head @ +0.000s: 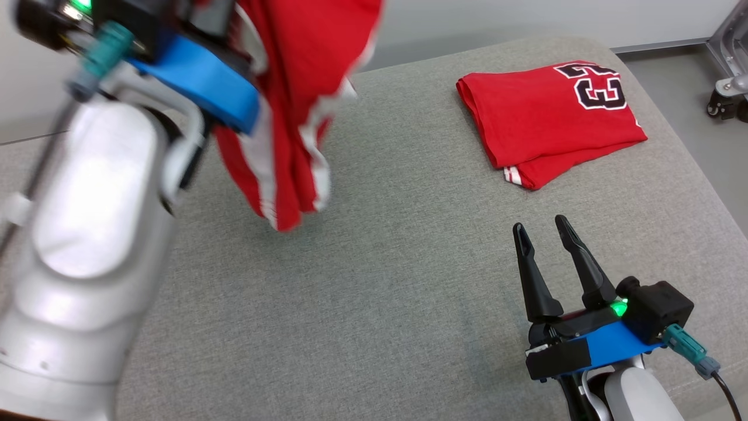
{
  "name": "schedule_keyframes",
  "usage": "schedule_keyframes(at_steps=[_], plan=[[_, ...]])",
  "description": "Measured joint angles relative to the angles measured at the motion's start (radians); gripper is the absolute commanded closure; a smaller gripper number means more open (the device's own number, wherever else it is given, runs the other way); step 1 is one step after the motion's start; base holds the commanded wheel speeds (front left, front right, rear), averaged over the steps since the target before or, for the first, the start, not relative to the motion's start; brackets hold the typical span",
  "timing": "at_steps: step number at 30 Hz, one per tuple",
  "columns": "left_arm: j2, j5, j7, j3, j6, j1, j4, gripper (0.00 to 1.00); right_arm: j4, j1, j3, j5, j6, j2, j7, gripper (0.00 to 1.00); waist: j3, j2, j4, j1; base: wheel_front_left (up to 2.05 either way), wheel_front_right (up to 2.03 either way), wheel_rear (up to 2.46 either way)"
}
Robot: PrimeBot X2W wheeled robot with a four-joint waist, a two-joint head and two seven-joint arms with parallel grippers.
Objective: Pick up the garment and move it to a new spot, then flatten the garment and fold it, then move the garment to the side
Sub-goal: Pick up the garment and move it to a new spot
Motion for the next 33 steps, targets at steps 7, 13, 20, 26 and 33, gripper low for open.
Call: schedule_keyframes(at_steps=[7,13,20,26,33], plan=[[-0.049,-0.029,-0.022,-0.056,0.010,0.168,0.007,1.00,0.009,0.001,-0.002,0.007,0.000,0.003,0.000,0.00,-0.002,0.0000,-0.004,0.0001,0.00,0.00,0.00],[-0.089,-0.057,-0.079,-0.098,0.032,0.351,0.072,1.00,0.018,0.004,0.001,0.014,0.000,0.004,0.000,0.00,-0.014,0.0000,0.014,0.0001,0.00,0.00,0.00],[-0.131,-0.044,-0.142,-0.184,0.032,0.504,0.182,1.00,0.034,0.019,-0.010,0.013,0.000,0.004,-0.001,0.00,-0.027,0.0000,0.043,0.0001,0.00,0.00,0.00],[-0.157,-0.019,-0.197,-0.181,0.065,0.522,0.204,0.00,0.056,0.033,-0.012,0.013,0.000,0.004,-0.001,0.00,-0.057,0.0000,0.072,0.0000,0.00,0.00,0.00],[-0.112,0.031,-0.201,-0.041,0.133,0.596,-0.009,0.00,0.065,0.050,-0.020,0.015,0.000,0.004,-0.001,0.00,-0.089,0.0000,0.108,0.0001,0.00,0.00,0.00]])
